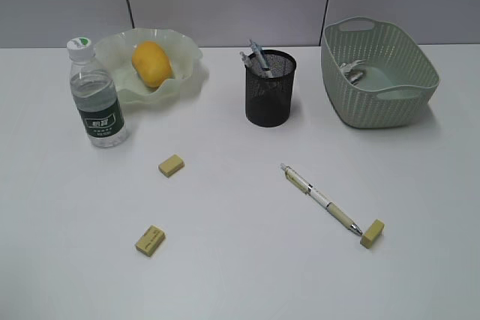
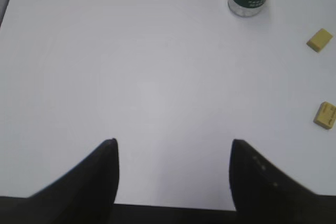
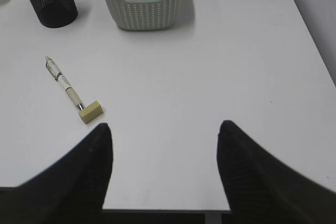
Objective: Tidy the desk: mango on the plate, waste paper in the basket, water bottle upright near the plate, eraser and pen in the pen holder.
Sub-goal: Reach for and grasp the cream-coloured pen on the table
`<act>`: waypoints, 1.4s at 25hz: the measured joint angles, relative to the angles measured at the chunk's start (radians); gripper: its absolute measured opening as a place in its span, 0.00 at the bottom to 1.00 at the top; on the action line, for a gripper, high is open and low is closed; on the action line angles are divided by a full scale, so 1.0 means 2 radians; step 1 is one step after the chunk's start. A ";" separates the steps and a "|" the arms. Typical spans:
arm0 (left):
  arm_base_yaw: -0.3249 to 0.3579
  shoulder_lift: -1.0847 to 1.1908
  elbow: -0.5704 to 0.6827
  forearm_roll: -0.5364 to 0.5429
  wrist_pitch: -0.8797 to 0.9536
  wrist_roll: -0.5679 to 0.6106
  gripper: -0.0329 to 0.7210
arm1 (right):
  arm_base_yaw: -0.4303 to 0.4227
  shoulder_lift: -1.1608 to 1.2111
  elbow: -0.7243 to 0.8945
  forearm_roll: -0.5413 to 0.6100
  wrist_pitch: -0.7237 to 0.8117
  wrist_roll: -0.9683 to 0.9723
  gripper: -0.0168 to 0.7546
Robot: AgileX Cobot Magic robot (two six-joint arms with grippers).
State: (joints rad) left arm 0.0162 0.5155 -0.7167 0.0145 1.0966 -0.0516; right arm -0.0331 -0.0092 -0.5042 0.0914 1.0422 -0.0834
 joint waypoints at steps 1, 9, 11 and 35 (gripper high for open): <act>0.000 -0.023 0.013 0.000 -0.001 0.000 0.71 | 0.000 0.000 0.000 0.000 0.000 0.000 0.67; 0.000 -0.159 0.064 -0.007 -0.003 0.000 0.71 | 0.000 0.000 0.000 0.000 0.000 0.000 0.67; 0.000 -0.188 0.074 -0.007 -0.005 0.000 0.71 | 0.000 0.000 0.000 0.000 0.000 0.000 0.67; -0.001 -0.262 0.095 -0.007 -0.012 0.000 0.71 | 0.000 0.000 0.000 0.000 0.000 0.000 0.67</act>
State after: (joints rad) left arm 0.0134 -0.0078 -0.5273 0.0000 1.0727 -0.0507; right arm -0.0331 -0.0092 -0.5042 0.0914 1.0422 -0.0834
